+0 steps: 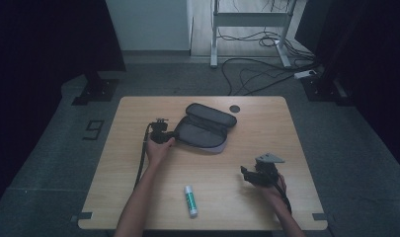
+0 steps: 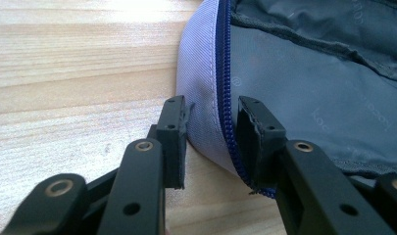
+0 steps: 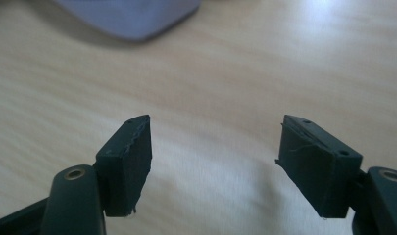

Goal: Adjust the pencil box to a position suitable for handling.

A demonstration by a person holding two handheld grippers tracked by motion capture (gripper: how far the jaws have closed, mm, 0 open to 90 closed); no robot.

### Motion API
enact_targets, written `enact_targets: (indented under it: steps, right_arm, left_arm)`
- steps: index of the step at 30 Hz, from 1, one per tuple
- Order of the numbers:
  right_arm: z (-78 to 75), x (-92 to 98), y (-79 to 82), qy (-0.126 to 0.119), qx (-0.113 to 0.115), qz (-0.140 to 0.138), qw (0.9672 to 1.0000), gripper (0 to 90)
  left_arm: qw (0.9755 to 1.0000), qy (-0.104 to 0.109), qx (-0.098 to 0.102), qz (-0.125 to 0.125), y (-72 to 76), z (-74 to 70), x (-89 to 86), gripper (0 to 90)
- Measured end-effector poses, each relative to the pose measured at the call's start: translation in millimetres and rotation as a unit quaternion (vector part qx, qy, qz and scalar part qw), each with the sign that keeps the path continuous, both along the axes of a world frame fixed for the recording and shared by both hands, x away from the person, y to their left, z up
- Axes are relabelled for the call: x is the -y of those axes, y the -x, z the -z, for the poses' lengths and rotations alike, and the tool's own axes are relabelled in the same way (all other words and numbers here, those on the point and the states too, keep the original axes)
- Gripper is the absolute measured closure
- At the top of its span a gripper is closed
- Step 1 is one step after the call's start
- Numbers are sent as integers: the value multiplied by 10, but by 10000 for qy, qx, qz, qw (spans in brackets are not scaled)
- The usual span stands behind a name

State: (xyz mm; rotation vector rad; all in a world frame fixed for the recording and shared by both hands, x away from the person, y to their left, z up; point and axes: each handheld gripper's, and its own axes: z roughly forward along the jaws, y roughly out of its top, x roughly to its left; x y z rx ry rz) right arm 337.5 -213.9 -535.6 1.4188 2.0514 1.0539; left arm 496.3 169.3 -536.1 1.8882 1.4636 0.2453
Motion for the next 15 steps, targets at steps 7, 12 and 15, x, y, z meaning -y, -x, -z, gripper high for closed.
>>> enact_targets:
  steps: [7,12,15]
  right_arm:
    - [-126,-51,-174,-149,68,-18,9999,290]
    - [-183,-117,-285,-225,92,13,9997,292]
    - [-216,-180,-405,-430,66,-25,9991,293]
  left_arm:
    - [10000,16,2,-10,3,7,1,649]
    - [10000,47,18,-15,3,13,-1,647]
    - [10000,24,1,-8,2,11,0,647]
